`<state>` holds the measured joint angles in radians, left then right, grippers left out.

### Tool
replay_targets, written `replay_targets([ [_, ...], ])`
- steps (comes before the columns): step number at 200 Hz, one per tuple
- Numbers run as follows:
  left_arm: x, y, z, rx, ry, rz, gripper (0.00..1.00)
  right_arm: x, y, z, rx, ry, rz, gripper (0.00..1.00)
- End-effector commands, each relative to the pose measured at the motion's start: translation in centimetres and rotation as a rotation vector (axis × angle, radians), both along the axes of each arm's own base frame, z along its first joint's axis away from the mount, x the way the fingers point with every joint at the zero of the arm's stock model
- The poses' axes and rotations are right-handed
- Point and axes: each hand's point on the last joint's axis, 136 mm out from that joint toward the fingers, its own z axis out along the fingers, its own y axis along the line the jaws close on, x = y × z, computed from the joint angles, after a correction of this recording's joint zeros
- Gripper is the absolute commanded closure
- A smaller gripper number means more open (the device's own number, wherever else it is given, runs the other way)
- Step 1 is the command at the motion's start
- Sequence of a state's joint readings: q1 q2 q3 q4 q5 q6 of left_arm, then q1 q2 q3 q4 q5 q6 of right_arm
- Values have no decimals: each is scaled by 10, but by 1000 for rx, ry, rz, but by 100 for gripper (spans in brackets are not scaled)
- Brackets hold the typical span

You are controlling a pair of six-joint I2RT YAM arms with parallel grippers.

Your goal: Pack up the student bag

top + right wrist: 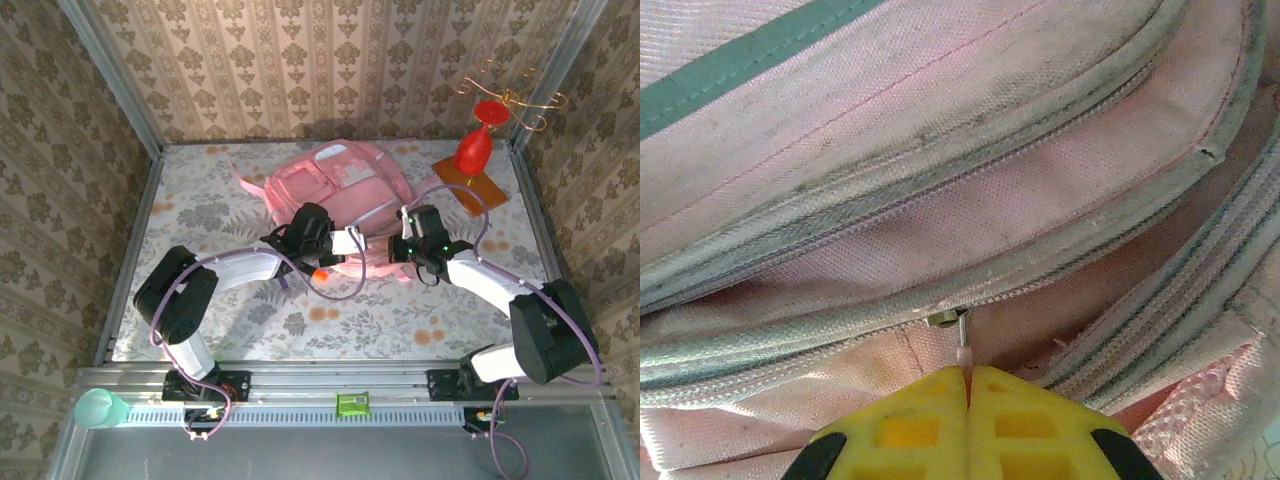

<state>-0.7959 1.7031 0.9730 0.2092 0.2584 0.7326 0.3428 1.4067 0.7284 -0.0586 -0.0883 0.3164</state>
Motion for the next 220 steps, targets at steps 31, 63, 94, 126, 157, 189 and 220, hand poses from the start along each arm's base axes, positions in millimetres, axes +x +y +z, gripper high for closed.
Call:
replay_targets([
  [31, 0, 1, 30, -81, -15, 5, 100, -5, -4, -24, -16, 50, -6, 86],
  [63, 1, 2, 29, -81, -13, 6, 100, -5, -6, -27, -32, 53, -9, 83],
  [94, 2, 2, 30, -86, -14, 7, 100, -6, -7, -36, -35, 69, -14, 80],
  [126, 2, 3, 28, -75, -11, 7, 100, -6, -11, -29, -40, 40, -29, 93],
  [157, 5, 11, 25, -58, -10, 17, 100, -7, -27, -10, -73, -17, -84, 100],
  [189, 6, 20, 23, -41, 0, 15, 100, -11, -59, -9, -81, 22, -214, 100],
  [220, 4, 31, 18, -17, 17, 5, 100, -10, -86, -13, -43, 77, -328, 100],
])
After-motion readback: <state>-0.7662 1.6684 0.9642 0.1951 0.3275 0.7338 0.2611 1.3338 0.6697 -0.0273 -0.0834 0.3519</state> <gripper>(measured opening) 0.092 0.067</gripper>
